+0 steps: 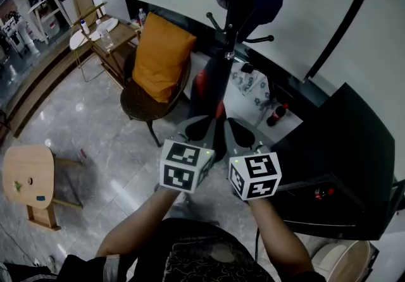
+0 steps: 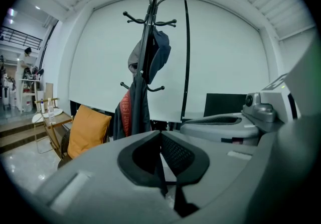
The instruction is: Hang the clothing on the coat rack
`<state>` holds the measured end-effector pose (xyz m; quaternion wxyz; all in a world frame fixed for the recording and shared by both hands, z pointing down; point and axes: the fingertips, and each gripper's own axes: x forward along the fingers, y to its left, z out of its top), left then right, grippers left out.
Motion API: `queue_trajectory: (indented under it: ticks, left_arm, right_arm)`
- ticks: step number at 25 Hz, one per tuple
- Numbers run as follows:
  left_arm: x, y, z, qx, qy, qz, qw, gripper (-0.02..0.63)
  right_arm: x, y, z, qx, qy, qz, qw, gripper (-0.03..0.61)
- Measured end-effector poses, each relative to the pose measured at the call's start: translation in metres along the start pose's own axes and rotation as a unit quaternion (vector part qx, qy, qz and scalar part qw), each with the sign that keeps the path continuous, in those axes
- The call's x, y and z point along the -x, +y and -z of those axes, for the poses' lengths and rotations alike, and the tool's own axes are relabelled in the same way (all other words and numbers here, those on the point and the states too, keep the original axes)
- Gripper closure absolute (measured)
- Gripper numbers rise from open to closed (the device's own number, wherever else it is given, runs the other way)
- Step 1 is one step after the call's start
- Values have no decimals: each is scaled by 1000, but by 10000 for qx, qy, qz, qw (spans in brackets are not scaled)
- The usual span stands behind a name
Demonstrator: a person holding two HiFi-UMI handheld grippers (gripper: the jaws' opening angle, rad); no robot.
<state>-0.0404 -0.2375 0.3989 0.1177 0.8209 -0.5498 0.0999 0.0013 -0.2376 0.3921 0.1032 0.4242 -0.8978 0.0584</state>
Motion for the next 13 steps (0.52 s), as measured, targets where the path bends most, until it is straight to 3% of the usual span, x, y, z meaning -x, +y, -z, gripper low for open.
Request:
queue_trajectory:
  ticks: [13]
  left_arm:
    - [7, 8, -4, -57, -75, -73, 9999, 607]
  right_arm:
    - [-3, 10, -1, 8, -14, -72, 10000, 577]
